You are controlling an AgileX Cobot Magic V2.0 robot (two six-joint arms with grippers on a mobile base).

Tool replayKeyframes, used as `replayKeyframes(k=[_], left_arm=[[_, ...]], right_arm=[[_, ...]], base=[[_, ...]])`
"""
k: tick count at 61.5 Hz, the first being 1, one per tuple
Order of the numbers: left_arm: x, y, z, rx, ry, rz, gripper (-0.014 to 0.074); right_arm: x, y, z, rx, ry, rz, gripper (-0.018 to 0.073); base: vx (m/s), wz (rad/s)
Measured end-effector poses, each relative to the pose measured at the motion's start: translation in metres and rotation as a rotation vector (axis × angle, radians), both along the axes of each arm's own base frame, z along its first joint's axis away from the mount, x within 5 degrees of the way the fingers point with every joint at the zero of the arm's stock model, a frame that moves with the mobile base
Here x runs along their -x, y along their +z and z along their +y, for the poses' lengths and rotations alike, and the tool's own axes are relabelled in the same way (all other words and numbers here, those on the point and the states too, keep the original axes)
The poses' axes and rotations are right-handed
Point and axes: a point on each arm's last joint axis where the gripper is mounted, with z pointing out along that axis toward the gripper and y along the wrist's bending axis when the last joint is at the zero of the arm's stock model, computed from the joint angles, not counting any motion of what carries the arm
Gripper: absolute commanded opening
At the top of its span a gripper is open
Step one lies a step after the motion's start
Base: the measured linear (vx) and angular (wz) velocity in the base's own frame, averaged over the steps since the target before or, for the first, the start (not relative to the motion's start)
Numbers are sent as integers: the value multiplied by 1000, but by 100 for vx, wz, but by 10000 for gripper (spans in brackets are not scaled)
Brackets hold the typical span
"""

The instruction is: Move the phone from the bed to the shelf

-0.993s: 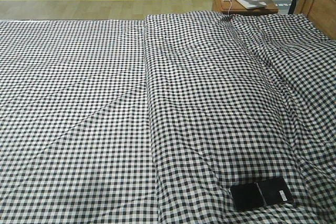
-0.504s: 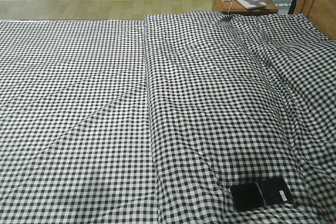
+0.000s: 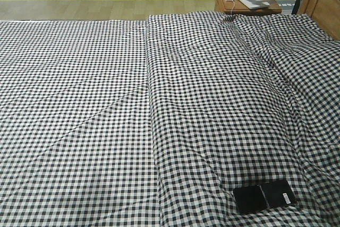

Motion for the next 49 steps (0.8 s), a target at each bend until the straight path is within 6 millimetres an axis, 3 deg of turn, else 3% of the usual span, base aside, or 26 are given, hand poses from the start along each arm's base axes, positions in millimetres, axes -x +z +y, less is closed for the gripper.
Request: replayKeyframes(k=[10, 26, 39, 49], left_arm=[[0, 0, 0, 0, 0, 0, 1], [0, 0, 0, 0, 0, 0, 1], [0, 0, 0, 0, 0, 0, 1], [0, 0, 0, 0, 0, 0, 1]], right_arm=[[1, 11, -1, -2, -6, -116, -5], [10, 47, -2, -7, -21, -429, -5], [33, 112, -2, 11, -28, -626, -5], [33, 159, -2, 34, -32, -620, -5]], base=[[0, 0], [0, 0], [0, 0], [0, 0]])
